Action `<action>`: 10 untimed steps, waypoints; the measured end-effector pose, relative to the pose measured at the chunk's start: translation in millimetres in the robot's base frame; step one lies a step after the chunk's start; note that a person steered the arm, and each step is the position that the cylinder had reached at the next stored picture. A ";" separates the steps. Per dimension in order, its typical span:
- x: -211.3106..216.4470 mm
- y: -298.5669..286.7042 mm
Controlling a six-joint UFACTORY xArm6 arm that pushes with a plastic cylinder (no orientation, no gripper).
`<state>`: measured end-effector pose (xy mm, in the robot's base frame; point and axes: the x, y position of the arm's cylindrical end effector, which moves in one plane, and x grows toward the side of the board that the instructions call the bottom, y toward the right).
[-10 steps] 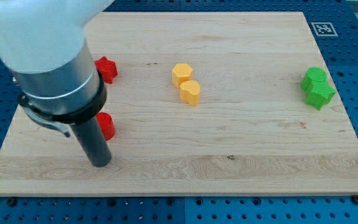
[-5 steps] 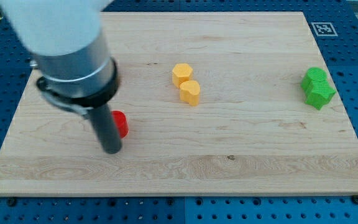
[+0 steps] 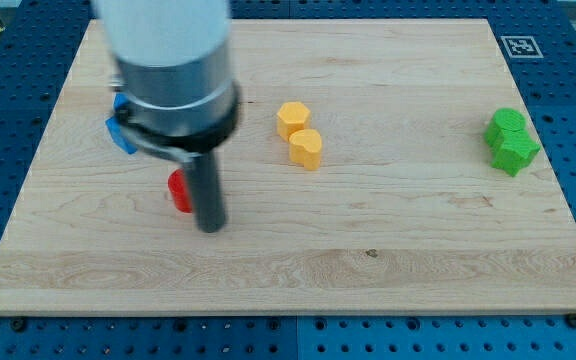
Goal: Push red circle closer to the red star
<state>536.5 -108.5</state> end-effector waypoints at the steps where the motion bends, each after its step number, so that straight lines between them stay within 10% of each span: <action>1: -10.6 -28.2; 10: -81.6 -30.1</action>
